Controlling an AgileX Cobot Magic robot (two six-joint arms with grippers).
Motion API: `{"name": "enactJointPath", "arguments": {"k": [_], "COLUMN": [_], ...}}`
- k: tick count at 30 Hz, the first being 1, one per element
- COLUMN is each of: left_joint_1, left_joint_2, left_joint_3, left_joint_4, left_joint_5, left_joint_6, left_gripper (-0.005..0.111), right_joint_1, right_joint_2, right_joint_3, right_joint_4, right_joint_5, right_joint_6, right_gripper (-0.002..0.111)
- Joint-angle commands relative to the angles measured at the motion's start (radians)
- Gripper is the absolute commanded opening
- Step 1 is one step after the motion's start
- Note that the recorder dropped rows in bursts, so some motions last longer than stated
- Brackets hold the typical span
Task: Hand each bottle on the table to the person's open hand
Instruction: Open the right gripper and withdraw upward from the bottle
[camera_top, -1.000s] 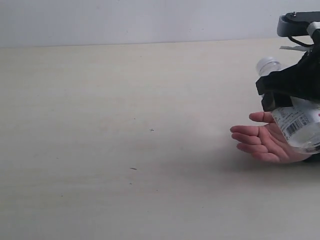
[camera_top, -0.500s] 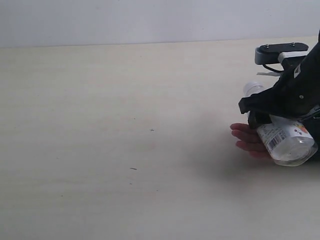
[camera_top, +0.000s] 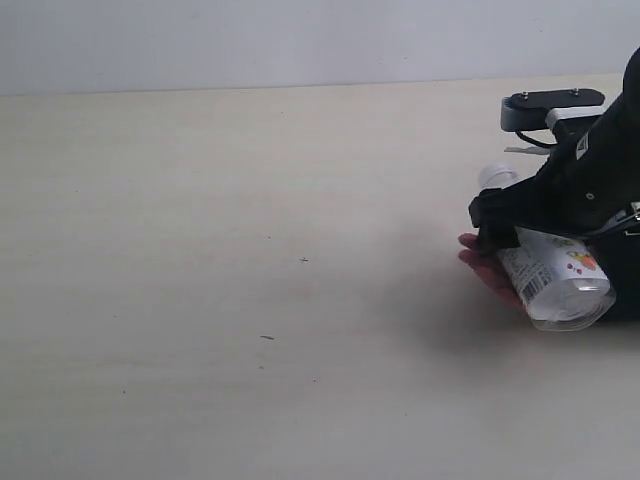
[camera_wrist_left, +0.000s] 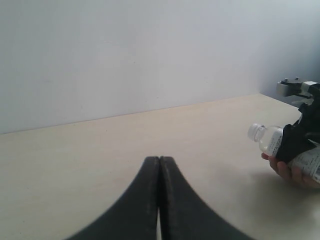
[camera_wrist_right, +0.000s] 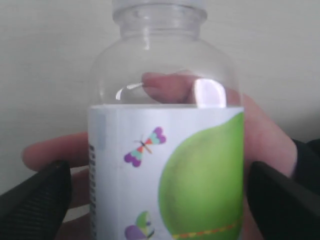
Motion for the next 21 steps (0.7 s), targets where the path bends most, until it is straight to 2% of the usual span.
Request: {"name": "enactJointPath", "arguments": {"k": [1, 7, 13, 15, 18, 21], "left_joint_1": [0.003, 0.003, 0.003, 0.003, 0.003, 0.003], "left_joint_2": [-0.006, -0.006, -0.006, -0.006, -0.006, -0.006], "left_joint_3": [0.005, 0.005, 0.005, 0.005, 0.005, 0.005], "left_joint_4": [0.000, 0.000, 0.000, 0.000, 0.000, 0.000], "left_joint_5": [-0.008, -0.008, -0.008, -0.008, -0.008, -0.008], "left_joint_6": [0.003, 0.003, 0.003, 0.003, 0.003, 0.003], "left_gripper": [0.000, 0.000, 0.000, 0.000, 0.000, 0.000], "right_joint_1": [0.001, 0.001, 0.001, 0.001, 0.001, 0.001], "right_joint_2": [-0.004, -0.105, -0.312, -0.403, -0.543, -0.669], "right_joint_3": [0.002, 0.002, 0.002, 0.002, 0.002, 0.002], "right_joint_4": [-0.006, -0.006, 0.078, 0.141, 0.288, 0.458], "right_joint_5": [-0.007, -0.012, -0.026, -0.019, 0.024, 0.087], "right_joint_6": [-0.017, -0.026, -0.095, -0.132, -0.287, -0.438], "right_gripper": [0.096, 0.096, 0.094, 0.093, 0.089, 0.076]}}
